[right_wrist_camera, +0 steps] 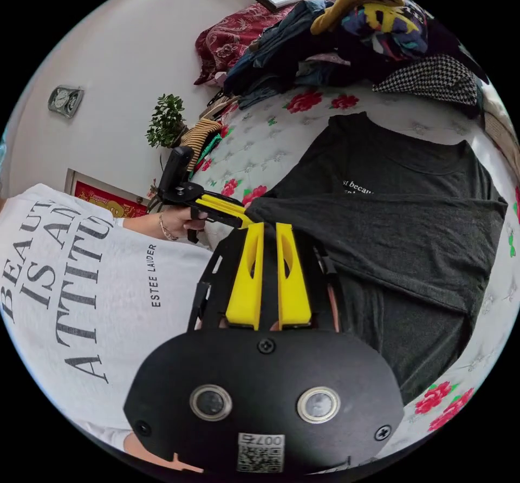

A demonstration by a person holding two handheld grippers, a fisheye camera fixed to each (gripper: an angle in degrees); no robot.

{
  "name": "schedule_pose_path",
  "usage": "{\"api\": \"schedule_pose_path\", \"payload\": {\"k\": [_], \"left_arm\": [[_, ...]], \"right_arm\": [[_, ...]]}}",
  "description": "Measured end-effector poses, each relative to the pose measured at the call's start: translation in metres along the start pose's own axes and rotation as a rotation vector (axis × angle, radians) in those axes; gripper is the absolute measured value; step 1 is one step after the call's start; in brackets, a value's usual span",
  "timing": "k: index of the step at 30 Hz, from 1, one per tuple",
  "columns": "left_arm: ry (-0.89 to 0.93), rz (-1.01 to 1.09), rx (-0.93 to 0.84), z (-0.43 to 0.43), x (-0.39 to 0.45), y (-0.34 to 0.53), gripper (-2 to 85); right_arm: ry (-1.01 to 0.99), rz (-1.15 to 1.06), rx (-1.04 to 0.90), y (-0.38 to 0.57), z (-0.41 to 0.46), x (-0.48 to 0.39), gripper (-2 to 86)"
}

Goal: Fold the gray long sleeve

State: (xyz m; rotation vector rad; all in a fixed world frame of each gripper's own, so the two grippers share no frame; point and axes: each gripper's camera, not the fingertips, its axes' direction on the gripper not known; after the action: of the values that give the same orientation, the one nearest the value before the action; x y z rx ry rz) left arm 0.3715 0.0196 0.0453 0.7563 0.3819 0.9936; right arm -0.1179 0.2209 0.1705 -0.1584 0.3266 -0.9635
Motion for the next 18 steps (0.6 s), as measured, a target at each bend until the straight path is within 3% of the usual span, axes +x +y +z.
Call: {"api": "schedule_pose_path", "payload": {"k": [8,14,18], "left_arm": [[-0.084,0.028,-0.035,0.026,0.016,-0.022,-0.1],[-0.101,0.041,-0.070,0.048,0.031,-0.029,-0.3],[-0.132,0.042,-0.109,0.074,0.047,-0.035,-0.3]], "right_arm": [[0.488,0.087,-0.053,0.032,-0.025,0.018,2.8],[0.595,0.317,0.090,0.052,-0.081,0.069,1.9],[0.636,0.389,-0.056,0.062,-0.071,0.099,0.9]]}}
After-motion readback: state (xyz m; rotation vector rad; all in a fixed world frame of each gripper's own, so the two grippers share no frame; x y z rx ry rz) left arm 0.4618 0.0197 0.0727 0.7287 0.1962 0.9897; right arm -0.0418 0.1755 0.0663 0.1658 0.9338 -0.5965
